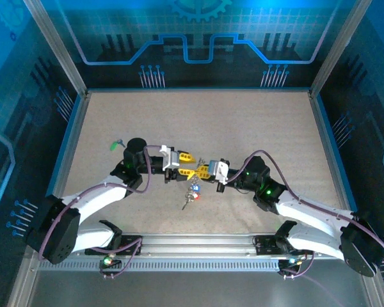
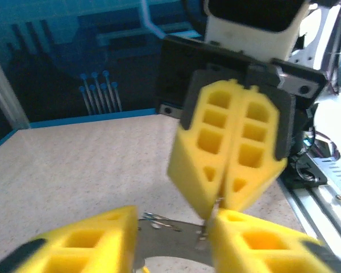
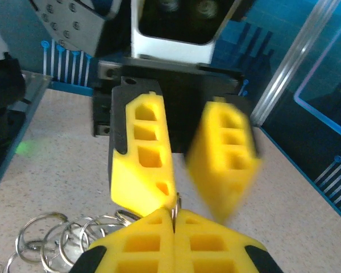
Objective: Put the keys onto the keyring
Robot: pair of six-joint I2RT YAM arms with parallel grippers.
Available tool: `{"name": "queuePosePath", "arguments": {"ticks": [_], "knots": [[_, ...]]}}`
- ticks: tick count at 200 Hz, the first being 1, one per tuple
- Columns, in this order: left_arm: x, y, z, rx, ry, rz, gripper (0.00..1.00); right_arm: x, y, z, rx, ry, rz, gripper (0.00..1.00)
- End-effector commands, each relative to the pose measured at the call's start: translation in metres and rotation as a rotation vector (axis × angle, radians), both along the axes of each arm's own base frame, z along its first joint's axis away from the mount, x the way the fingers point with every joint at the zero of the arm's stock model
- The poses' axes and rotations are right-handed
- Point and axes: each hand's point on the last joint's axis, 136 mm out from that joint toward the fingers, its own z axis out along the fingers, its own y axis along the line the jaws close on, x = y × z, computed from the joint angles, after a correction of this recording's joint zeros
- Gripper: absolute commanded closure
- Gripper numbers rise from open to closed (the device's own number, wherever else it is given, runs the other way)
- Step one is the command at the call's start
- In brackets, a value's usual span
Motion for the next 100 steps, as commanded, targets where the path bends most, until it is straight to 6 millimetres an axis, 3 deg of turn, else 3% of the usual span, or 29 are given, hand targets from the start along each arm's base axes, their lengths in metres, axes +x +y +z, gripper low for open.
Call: {"name": "queuePosePath", "arguments": {"ticks": [1,19,61,83,100], "knots": [[-0.013,-0.001,0.021,-0.021,-0.104,-0.014,0.39,-0.002,-0.001,0.026,0.081,-0.083,-0.004,1.00],[-0.012,0.005,0.024,0.010,-0.152,0.034,0.30,-0.006,-0.003,0.030,0.091,-0.102,0.003,1.00],[-0.016,0.019,0.036,0.014,-0.203,0.060,0.29,-0.007,-0.012,0.031,0.106,-0.117,-0.027,1.00],[-0.027,0.019,0.038,0.006,-0.222,-0.004,0.28,-0.004,-0.016,0.027,0.098,-0.109,-0.040,1.00],[-0.025,0.020,0.038,0.022,-0.210,0.006,0.28,-0.005,-0.017,0.028,0.104,-0.111,-0.035,1.00]]}}
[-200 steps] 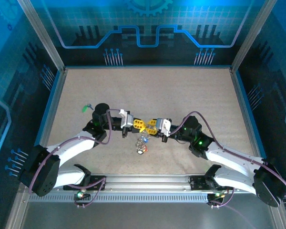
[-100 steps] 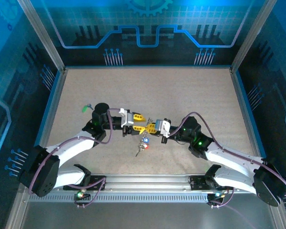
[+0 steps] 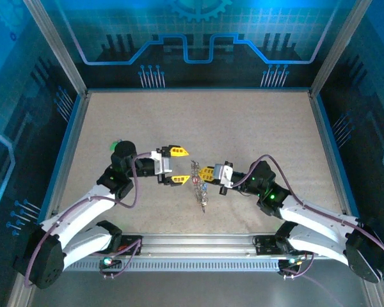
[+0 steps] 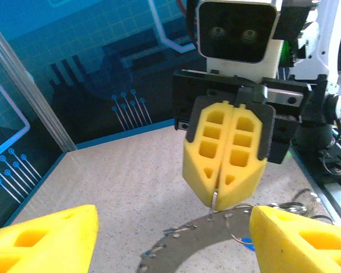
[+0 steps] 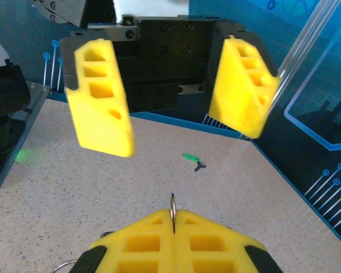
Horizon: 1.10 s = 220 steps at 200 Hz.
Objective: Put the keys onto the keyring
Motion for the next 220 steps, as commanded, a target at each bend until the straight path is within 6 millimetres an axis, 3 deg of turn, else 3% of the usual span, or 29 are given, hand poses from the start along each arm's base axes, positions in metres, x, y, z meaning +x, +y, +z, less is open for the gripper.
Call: {"name": "queuePosePath", "arguments": {"ticks": [1,37,54,66,86,98,119,156,185,220], "knots": [[-0.007,0.000,0.006,0.017,-0.024,-0.041,0.28,0.002,-0.006,0.020,0.060,-0.063,-0.021,1.00],[0.025,0.011,0.015,0.009,0.028,0.150,0.29,0.000,-0.007,0.023,0.074,-0.074,-0.007,1.00],[0.054,0.024,0.020,-0.020,0.089,0.326,0.29,0.002,-0.007,0.023,0.080,-0.074,-0.018,1.00],[0.087,0.045,0.024,-0.068,0.200,0.537,0.26,0.004,-0.008,0.024,0.084,-0.077,-0.032,1.00],[0.134,0.103,0.017,-0.129,0.469,0.902,0.18,0.009,-0.008,0.027,0.093,-0.086,-0.056,1.00],[0.150,0.134,0.002,-0.136,0.660,1.022,0.17,0.012,-0.008,0.029,0.096,-0.092,-0.066,1.00],[0.170,0.185,-0.043,-0.101,1.031,1.250,0.16,0.015,-0.006,0.029,0.098,-0.096,-0.069,1.00],[0.203,0.252,-0.108,-0.013,1.358,1.534,0.10,0.016,0.000,0.023,0.101,-0.062,-0.054,1.00],[0.233,0.284,-0.153,0.039,1.440,1.631,0.11,0.011,0.004,0.025,0.096,-0.070,-0.039,1.00],[0.263,0.304,-0.182,0.031,1.454,1.666,0.10,0.005,0.002,0.025,0.073,-0.096,-0.038,1.00]]}}
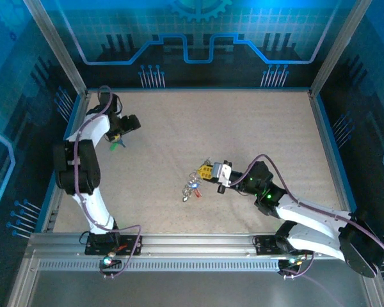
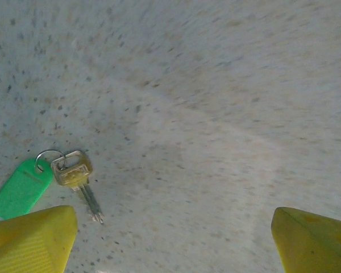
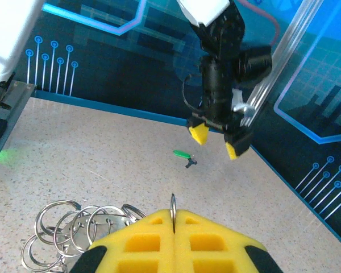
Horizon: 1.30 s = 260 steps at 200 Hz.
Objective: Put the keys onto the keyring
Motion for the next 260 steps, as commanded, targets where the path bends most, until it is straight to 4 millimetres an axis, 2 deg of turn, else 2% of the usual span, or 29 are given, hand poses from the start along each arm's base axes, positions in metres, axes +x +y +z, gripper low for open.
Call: {"name": "queuePosePath", "arguments": {"ticks": [1,12,25,63,94,146,172,192,212,241,260], "knots": [[0.015,0.015,0.005,0.001,0.000,0.052,0.10,-0.004,-0.001,0.032,0.060,-0.095,-0.001,1.00],[0.019,0.026,-0.004,0.015,0.036,0.080,0.10,-0.006,-0.003,0.033,0.067,-0.103,0.001,1.00],[0.023,0.029,-0.012,0.015,0.068,0.082,0.11,-0.007,-0.003,0.034,0.071,-0.109,0.004,1.00],[0.017,0.030,-0.038,0.010,0.102,0.109,0.11,-0.010,-0.002,0.036,0.061,-0.127,0.019,1.00],[0.011,0.020,-0.058,-0.040,0.165,0.101,0.14,-0.011,-0.002,0.039,0.067,-0.136,0.023,1.00],[0.001,0.018,-0.069,-0.039,0.205,0.107,0.14,-0.010,-0.001,0.042,0.068,-0.138,0.023,1.00],[-0.001,0.007,-0.073,-0.052,0.220,0.080,0.14,-0.010,-0.001,0.042,0.071,-0.140,0.025,1.00],[-0.004,-0.013,-0.076,-0.045,0.233,0.033,0.14,-0.011,-0.002,0.044,0.074,-0.143,0.021,1.00],[-0.010,-0.041,-0.078,-0.063,0.246,-0.008,0.14,-0.008,-0.005,0.043,0.069,-0.140,-0.002,1.00],[-0.023,-0.100,-0.074,-0.094,0.236,-0.090,0.15,-0.006,-0.007,0.040,0.035,-0.131,-0.018,1.00],[-0.036,-0.148,-0.071,-0.090,0.226,-0.183,0.15,-0.006,-0.009,0.043,0.042,-0.135,-0.028,1.00]]}}
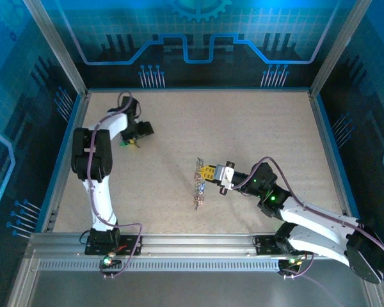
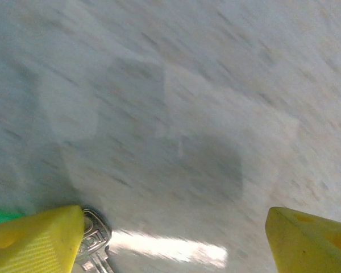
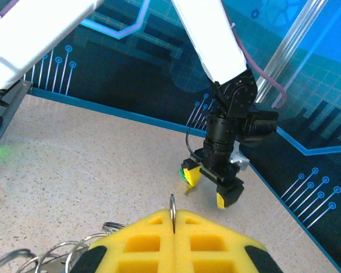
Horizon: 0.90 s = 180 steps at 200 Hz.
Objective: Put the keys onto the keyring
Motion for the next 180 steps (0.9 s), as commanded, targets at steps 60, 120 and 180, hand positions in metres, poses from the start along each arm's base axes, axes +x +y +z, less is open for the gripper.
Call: {"name": "queuePosePath", "arguments": {"ticks": [60,120,180], "knots": [[-0.082,-0.202,-0.018,-0.148,0.056,-0.267,0.16,0.003,-0.012,0.038,0.072,-0.067,-0.067,1.00],[-0.101,-0.298,0.035,-0.255,-0.084,-0.501,0.17,0.001,-0.036,0.044,0.119,-0.076,-0.113,1.00],[-0.093,-0.279,0.167,-0.287,-0.328,-0.582,0.17,-0.009,-0.047,0.044,0.083,-0.079,-0.108,1.00]]}}
